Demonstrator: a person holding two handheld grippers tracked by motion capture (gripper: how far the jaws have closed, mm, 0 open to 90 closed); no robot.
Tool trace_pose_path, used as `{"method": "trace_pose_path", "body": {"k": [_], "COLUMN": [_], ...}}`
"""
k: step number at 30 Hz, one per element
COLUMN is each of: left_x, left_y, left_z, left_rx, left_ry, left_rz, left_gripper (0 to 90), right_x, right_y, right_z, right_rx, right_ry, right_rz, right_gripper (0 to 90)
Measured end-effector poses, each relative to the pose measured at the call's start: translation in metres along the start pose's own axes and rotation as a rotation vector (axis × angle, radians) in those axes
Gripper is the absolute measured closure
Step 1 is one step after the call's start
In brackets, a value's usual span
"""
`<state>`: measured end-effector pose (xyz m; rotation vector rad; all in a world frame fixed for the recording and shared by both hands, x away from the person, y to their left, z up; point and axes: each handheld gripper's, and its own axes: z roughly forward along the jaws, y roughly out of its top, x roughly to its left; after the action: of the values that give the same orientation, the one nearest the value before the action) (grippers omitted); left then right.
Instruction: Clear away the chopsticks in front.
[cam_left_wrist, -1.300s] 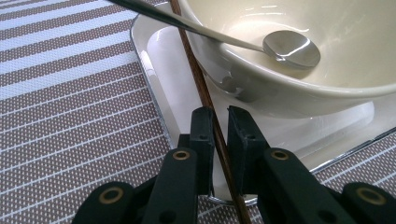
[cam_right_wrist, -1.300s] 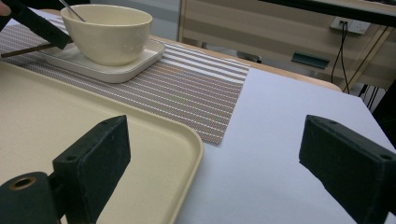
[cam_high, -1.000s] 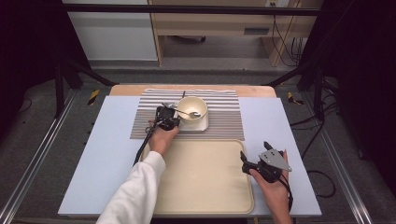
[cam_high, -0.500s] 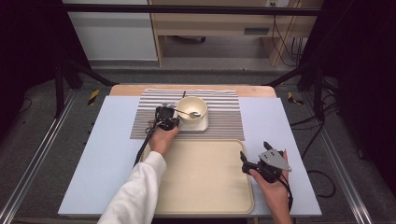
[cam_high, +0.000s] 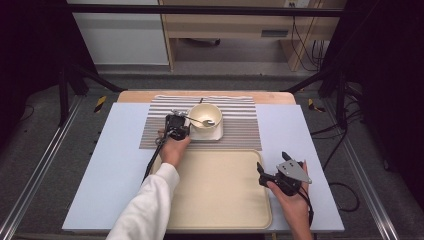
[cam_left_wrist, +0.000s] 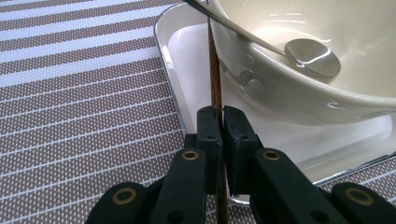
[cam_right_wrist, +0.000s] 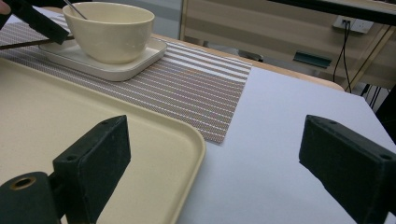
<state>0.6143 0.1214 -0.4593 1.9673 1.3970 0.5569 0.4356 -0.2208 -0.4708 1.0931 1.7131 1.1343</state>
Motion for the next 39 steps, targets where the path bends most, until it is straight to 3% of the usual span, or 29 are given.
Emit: {"method": "trace_pose_path", "body": {"k": [24, 39], "left_x": [0.012, 0.025], "left_y": [0.003, -0.010], "left_z": [-0.023, -0.058], "left_rx": [-0.043, -0.083], "left_ry": [0.035, 0.036], "left_rz": [-0.007, -0.077], "left_gripper": [85.7, 85.7], "right_x": [0.000, -0.001], "right_y": [0.000, 0.000], "right_z": [0.000, -0.001], "right_rx": [-0.001, -0.006], "right_ry": [0.002, 0.007], "right_rz": [0.001, 0.013], "right_gripper": [9.0, 8.6]}}
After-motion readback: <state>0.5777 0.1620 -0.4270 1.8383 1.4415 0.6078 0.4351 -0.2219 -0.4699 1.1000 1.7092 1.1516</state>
